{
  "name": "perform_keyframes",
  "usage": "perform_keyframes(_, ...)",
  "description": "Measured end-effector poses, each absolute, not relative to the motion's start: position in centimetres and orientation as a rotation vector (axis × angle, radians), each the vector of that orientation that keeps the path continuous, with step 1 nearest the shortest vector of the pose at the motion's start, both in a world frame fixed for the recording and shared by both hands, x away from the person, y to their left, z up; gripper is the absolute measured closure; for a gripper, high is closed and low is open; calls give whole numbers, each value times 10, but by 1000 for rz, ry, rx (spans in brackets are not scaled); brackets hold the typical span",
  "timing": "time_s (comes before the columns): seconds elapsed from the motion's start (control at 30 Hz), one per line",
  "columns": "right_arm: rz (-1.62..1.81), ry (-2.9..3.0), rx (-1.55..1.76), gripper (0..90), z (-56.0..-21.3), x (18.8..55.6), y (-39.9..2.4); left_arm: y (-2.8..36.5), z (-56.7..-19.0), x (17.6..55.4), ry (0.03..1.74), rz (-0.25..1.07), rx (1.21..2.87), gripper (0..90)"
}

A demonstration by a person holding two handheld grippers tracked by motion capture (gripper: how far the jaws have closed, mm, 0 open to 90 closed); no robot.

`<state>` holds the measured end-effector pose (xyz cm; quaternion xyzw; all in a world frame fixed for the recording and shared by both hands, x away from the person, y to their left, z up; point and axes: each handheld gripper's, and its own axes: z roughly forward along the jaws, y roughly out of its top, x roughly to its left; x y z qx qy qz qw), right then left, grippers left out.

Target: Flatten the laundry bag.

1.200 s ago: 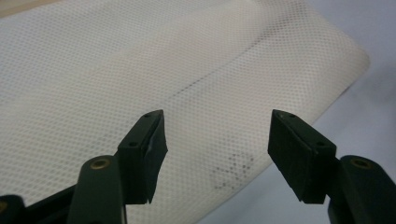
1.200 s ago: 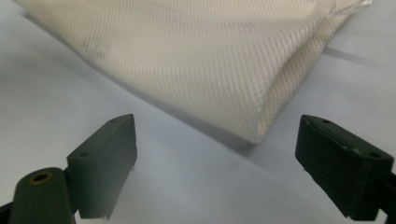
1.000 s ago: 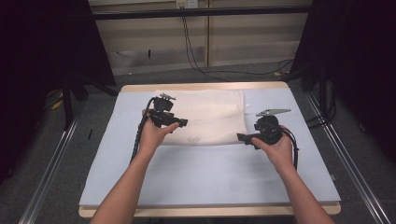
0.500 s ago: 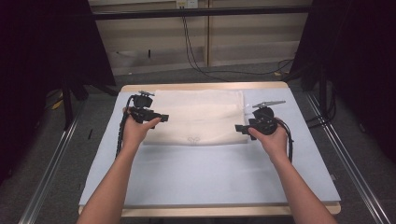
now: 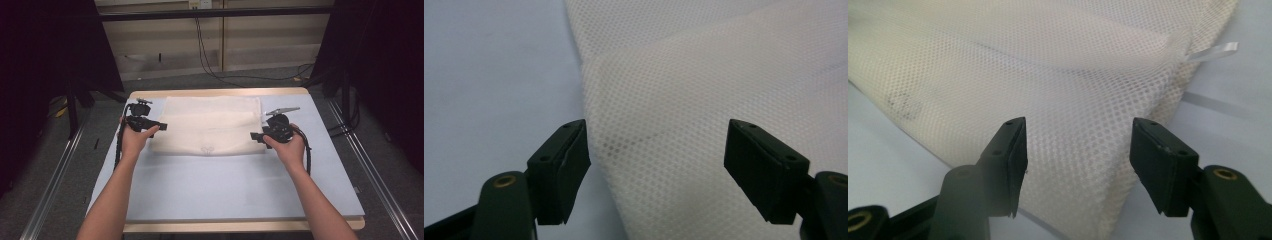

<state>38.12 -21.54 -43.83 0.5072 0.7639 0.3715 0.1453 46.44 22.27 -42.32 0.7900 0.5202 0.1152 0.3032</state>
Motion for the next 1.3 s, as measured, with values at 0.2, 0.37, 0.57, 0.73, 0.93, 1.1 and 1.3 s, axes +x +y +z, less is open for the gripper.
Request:
perform_keyframes(0.2, 1054, 2204, 1495, 450, -441, 384, -214, 231, -435, 472, 1407, 269, 2128, 325)
perform_keyframes(0.37, 1061, 2205, 1512, 511, -440, 384, -216, 231, -447, 477, 1437, 201, 2114, 382)
perform_keyframes(0.57, 1078, 2223, 1531, 600, -439, 384, -219, 230, -453, 481, 1479, 140, 2076, 487)
perform_keyframes(0.73, 1100, 2235, 1520, 731, -437, 382, -221, 226, -439, 477, 1436, 199, 2099, 743)
perform_keyframes(0.93, 1138, 2264, 1479, 846, -436, 378, -220, 223, -427, 469, 1384, 162, 2117, 849)
perform_keyframes(1.1, 1130, 2282, 1431, 872, -434, 370, -222, 220, -411, 456, 1310, 180, 2070, 850)
perform_keyframes(1.3, 1099, 2313, 1394, 874, -442, 360, -222, 220, -401, 437, 1232, 161, 2069, 853)
